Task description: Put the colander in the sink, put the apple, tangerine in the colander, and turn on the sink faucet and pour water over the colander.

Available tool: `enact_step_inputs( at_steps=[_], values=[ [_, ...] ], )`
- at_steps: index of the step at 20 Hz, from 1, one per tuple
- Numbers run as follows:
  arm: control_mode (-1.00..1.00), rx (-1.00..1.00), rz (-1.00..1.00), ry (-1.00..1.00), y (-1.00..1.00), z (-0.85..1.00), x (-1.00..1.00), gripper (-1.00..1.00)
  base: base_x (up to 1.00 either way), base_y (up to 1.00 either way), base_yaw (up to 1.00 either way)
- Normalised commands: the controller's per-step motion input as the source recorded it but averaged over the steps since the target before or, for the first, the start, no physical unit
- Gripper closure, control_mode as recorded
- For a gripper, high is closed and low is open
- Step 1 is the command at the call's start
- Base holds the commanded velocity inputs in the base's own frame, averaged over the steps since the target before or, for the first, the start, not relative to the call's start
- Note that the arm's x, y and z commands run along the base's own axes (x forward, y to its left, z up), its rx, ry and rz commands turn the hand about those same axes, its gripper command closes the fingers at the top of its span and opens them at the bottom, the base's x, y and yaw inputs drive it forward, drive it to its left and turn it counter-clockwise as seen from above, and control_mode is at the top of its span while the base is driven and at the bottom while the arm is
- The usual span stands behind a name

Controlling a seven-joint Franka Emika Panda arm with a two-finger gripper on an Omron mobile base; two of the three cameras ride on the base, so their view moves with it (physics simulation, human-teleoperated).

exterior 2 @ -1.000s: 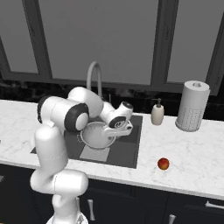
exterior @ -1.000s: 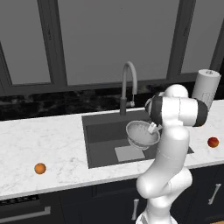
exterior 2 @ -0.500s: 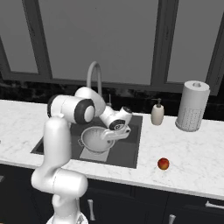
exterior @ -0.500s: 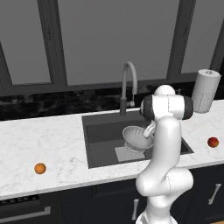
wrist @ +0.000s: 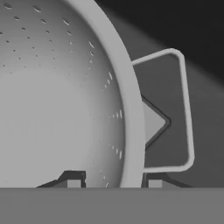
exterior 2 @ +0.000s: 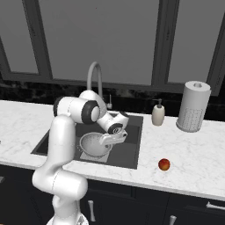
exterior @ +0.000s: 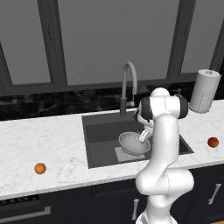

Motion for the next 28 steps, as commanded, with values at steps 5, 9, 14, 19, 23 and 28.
enact_step_inputs(
  at_steps=[5,9,14,19,23,28],
  values=[
    [-1.0,0.0,0.0,-0.02,-0.09,-0.1,0.03,1.0,0.0,0.0,0.0],
    [-1.0,0.0,0.0,0.0,0.0,-0.04,0.24,1.0,0.0,0.0,0.0],
    [-1.0,0.0,0.0,0.0,0.06,-0.05,0.27,1.0,0.0,0.0,0.0],
    [-1.0,0.0,0.0,0.0,0.03,-0.17,0.25,1.0,0.0,0.0,0.0],
    [-1.0,0.0,0.0,0.0,0.0,-0.21,0.1,1.0,0.0,0.0,0.0],
    [-1.0,0.0,0.0,0.0,0.0,-0.07,0.0,-1.0,0.0,0.0,0.0]
  ],
)
